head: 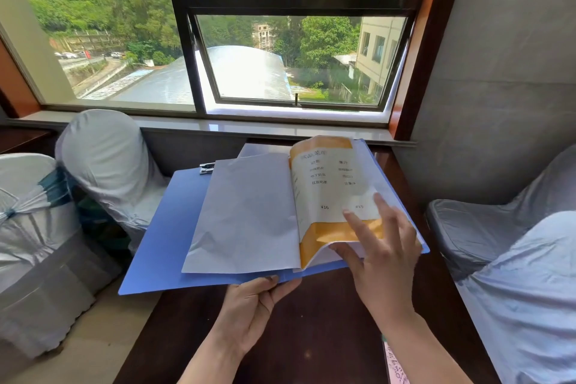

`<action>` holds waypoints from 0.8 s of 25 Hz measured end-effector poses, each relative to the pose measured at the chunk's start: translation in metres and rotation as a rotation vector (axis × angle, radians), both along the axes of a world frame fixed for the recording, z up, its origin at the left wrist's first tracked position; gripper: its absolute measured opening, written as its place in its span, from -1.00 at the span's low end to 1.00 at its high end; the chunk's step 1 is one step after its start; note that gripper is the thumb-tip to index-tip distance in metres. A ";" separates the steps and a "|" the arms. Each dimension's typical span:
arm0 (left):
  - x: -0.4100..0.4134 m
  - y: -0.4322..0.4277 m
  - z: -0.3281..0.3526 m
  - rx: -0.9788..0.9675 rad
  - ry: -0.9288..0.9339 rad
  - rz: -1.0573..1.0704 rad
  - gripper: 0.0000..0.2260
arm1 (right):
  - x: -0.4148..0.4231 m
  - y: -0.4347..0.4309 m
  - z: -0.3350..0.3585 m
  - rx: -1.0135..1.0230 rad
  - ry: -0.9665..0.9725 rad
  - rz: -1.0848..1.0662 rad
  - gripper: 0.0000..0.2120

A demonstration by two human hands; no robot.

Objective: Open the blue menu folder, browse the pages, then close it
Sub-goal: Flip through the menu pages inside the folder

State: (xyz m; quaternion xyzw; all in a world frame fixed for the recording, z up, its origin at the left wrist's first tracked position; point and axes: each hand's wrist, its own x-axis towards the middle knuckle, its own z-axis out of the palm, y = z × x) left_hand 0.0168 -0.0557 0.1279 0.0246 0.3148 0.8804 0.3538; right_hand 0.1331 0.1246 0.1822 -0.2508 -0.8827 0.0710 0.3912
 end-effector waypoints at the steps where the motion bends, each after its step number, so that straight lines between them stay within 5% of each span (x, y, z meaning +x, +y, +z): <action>1: 0.000 0.000 0.000 0.001 0.005 -0.004 -0.53 | 0.000 0.000 0.003 -0.053 0.007 0.004 -0.41; 7: 0.004 -0.001 0.000 -0.025 0.078 -0.044 -0.54 | -0.004 -0.023 0.016 -0.352 0.117 0.295 -0.24; 13: 0.017 0.003 0.003 -0.089 0.144 -0.081 -0.52 | -0.030 -0.067 0.015 -0.276 0.116 0.690 -0.28; 20: 0.020 -0.002 0.010 -0.034 0.150 -0.056 -0.50 | -0.048 -0.082 0.002 -0.333 -0.309 0.668 -0.23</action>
